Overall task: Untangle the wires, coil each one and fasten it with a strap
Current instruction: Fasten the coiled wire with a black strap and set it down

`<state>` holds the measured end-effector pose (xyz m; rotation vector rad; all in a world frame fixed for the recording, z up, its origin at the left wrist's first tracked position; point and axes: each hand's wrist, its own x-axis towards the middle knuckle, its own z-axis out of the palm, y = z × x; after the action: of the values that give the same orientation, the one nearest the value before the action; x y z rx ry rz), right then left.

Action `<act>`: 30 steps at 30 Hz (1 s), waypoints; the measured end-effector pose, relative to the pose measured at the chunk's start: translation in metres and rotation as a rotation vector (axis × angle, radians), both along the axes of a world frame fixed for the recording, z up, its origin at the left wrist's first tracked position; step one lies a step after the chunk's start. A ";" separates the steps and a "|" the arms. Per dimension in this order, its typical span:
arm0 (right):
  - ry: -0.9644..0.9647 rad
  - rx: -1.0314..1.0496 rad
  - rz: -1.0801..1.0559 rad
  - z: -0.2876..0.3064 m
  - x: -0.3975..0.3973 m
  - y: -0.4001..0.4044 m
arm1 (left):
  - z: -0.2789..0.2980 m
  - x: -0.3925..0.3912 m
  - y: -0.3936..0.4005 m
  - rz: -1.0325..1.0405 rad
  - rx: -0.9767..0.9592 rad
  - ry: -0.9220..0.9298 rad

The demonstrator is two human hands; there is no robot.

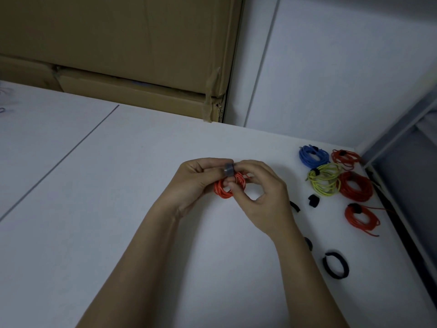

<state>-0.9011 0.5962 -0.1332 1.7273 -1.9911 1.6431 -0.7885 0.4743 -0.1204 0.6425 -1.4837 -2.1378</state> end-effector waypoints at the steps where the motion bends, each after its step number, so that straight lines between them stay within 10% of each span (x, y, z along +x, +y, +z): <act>1: 0.002 0.003 -0.015 -0.001 0.001 -0.001 | 0.000 0.000 0.000 0.001 -0.021 -0.005; 30: 0.257 -0.096 -0.146 -0.008 0.011 -0.003 | -0.003 0.008 -0.007 -0.158 -0.023 0.076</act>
<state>-0.8905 0.5934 -0.1413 1.6237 -1.8415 1.3697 -0.7809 0.4675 -0.1229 0.4436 -1.5609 -2.2321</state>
